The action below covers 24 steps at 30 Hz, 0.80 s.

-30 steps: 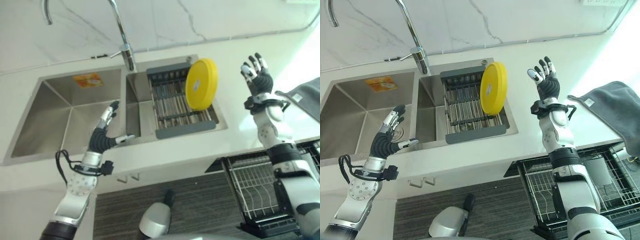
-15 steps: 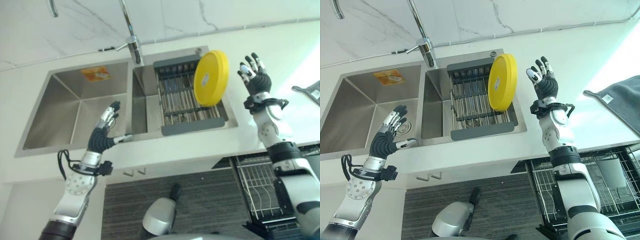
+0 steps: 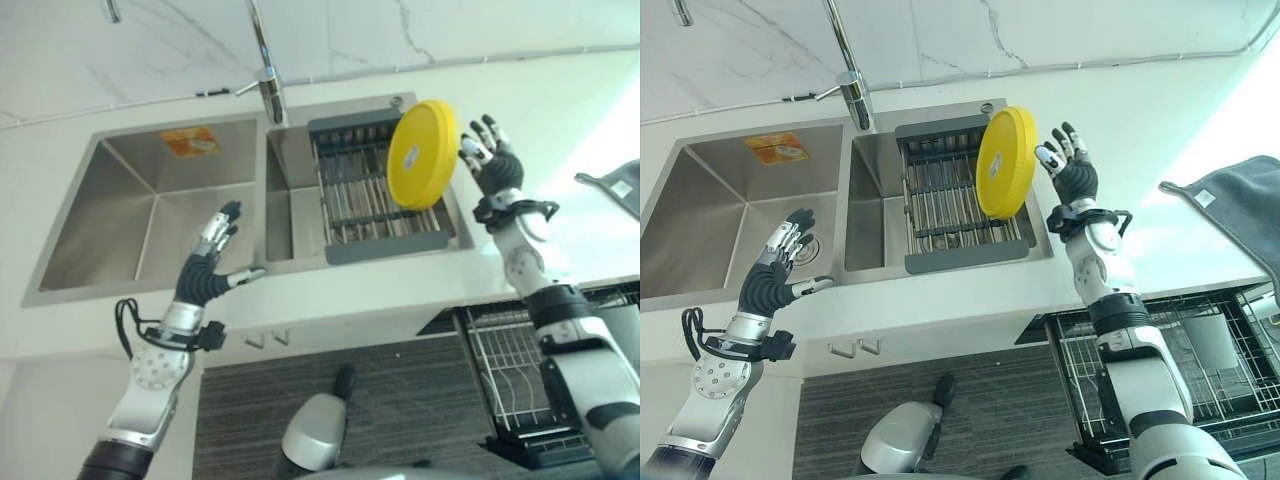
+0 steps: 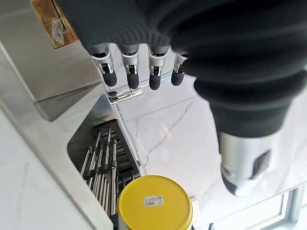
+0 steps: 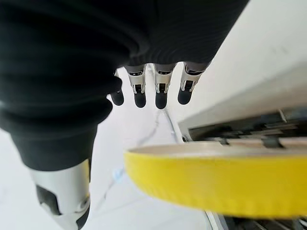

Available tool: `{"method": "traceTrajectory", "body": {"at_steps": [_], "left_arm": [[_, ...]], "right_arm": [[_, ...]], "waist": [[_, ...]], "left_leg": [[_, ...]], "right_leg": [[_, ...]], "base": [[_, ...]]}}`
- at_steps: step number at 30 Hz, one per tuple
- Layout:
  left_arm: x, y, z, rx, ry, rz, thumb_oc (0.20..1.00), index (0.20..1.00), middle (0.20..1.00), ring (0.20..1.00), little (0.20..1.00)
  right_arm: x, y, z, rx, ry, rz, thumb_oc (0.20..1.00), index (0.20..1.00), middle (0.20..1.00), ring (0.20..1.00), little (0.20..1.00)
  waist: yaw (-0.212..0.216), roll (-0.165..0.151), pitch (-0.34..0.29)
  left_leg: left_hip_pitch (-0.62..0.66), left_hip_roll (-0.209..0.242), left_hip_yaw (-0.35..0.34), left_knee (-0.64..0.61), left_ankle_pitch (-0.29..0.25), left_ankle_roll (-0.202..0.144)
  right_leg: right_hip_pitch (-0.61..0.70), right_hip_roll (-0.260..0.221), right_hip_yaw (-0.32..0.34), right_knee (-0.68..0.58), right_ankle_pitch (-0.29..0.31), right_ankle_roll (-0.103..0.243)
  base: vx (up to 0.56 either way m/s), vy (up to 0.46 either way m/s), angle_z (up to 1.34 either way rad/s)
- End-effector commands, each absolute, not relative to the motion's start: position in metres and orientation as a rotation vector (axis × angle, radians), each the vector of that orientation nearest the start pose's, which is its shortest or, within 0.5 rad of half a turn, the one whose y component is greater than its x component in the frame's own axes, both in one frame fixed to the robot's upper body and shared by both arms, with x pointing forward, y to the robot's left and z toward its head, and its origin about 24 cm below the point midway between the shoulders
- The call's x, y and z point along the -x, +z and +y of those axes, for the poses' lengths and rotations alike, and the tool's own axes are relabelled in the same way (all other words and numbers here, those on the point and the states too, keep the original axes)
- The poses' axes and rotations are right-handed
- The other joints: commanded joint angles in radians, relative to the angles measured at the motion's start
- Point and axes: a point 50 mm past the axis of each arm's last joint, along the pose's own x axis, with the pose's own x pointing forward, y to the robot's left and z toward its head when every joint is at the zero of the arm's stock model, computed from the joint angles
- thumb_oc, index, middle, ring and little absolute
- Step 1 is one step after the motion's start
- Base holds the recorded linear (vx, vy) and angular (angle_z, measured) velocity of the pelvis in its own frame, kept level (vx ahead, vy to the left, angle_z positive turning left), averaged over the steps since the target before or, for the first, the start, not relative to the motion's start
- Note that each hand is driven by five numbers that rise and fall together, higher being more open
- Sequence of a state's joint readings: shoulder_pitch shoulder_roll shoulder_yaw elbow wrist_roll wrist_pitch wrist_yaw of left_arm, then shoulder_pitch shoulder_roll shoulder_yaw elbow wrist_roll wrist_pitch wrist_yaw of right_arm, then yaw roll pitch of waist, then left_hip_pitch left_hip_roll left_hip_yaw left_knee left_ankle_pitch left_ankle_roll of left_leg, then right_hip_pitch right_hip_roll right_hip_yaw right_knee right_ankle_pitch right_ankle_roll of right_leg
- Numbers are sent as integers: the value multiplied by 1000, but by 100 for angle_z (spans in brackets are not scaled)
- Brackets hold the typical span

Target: Place the dishes in the dishwasher.

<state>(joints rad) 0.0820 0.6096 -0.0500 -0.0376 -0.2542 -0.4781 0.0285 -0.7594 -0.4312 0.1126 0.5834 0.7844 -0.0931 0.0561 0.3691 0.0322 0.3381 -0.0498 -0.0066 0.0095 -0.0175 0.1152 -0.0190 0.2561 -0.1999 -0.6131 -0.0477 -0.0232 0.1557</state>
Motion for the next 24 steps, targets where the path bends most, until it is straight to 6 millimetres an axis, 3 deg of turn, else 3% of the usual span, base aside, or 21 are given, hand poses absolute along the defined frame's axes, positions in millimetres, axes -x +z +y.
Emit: {"method": "traceTrajectory", "body": {"at_steps": [1, 15, 24], "left_arm": [[-223, 113, 222, -338, -172, -494, 1000, 1000, 1000, 1000, 1000], [-223, 110, 222, -342, -168, -472, 1000, 1000, 1000, 1000, 1000], [-226, 112, 221, -340, -163, -481, 1000, 1000, 1000, 1000, 1000]], "right_arm": [[-375, 189, -189, -241, 173, -338, 1000, 1000, 1000, 1000, 1000], [-374, 166, -193, -260, 120, -273, 1000, 1000, 1000, 1000, 1000], [-377, 171, -192, -118, 111, -276, 1000, 1000, 1000, 1000, 1000]], "waist": [[22, 9, -85], [21, 3, -95], [23, 6, -81]], "left_leg": [[43, 55, 32, -55, -36, -38], [44, 55, 43, -59, -38, -36], [32, 54, 44, -58, -34, -37]], "right_leg": [[-57, -33, 16, 140, -56, -13], [-54, -28, 12, 129, -50, -13], [-64, -35, 7, 140, -51, -13]], "base": [[0, 0, 0], [-2, 2, 0], [0, 0, 0]]}}
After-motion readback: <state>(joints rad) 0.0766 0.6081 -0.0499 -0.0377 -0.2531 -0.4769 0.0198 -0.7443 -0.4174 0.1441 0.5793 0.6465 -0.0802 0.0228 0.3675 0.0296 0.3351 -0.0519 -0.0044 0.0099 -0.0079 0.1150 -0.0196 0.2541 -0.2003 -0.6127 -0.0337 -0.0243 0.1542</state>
